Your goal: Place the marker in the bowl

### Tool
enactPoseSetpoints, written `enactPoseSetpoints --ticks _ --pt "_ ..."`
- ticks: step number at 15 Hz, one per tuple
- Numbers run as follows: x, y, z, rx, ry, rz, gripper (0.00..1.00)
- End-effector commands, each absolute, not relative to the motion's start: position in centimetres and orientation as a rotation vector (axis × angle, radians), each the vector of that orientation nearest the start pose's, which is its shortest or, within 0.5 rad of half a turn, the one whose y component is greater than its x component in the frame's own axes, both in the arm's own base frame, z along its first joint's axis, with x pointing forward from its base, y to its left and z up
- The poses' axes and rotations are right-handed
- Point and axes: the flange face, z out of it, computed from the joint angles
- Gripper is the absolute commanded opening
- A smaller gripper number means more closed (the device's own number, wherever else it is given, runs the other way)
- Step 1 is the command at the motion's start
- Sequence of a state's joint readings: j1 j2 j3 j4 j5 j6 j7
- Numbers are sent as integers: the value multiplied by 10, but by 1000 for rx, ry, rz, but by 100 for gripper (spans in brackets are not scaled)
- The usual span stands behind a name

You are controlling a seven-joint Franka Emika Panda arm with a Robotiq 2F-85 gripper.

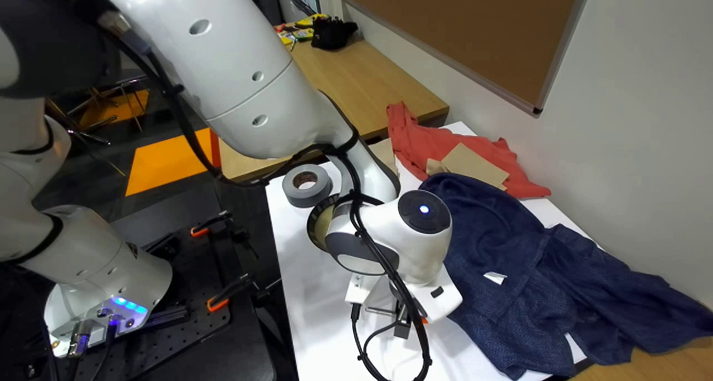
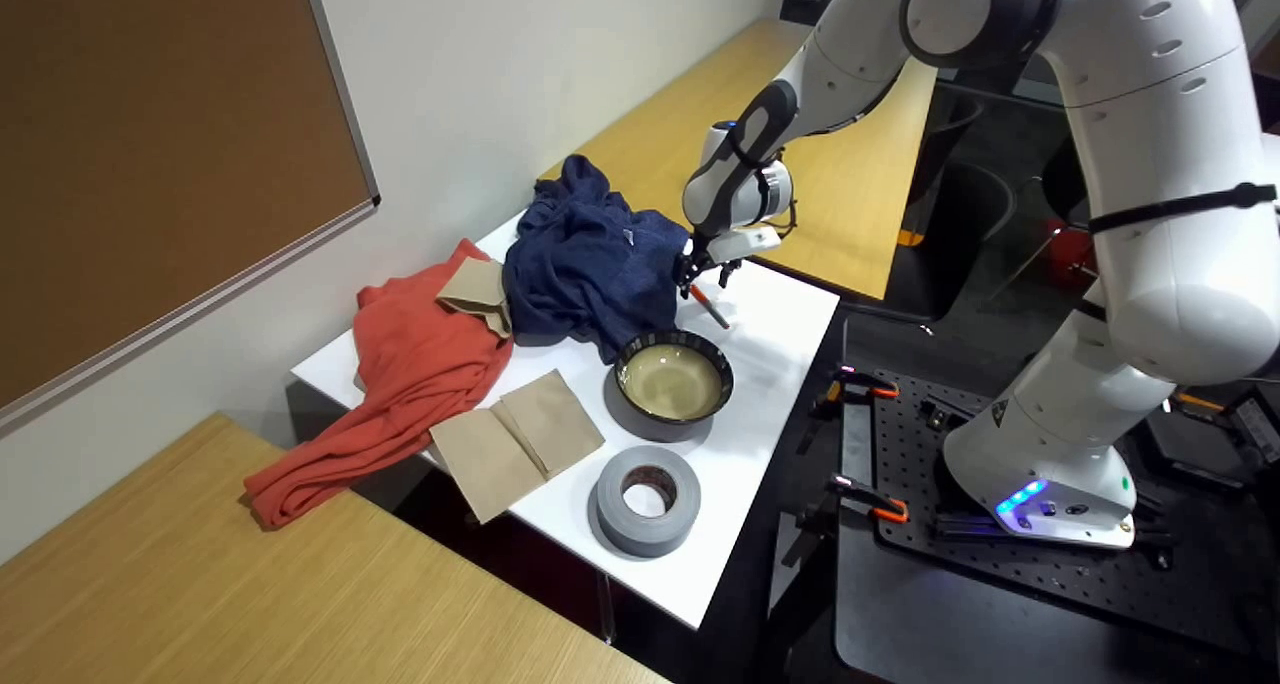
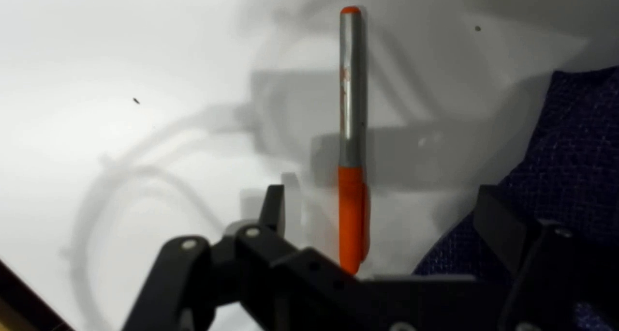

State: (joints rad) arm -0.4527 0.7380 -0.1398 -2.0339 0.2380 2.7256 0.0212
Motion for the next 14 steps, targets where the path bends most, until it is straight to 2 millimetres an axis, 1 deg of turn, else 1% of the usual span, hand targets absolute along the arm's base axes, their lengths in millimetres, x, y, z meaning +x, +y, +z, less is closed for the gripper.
enactPoseSetpoints --ticks 1,2,3,6,7,11,12,13,14 --pt "474 -339 61 -2883 1213 25 100" --pt "474 -341 57 -2882 1217 24 75" --pt "474 -342 54 -2884 1214 27 74" --pt "474 -345 47 -2884 1221 33 51" --pt "475 -346 48 -2884 1222 28 43" --pt "478 -347 56 -2883 1229 6 15" --pt "478 -346 61 -2880 1233 1 5" --pt "477 -344 66 -2880 1232 -8 1" --pt "474 -342 75 -2876 1226 -22 0"
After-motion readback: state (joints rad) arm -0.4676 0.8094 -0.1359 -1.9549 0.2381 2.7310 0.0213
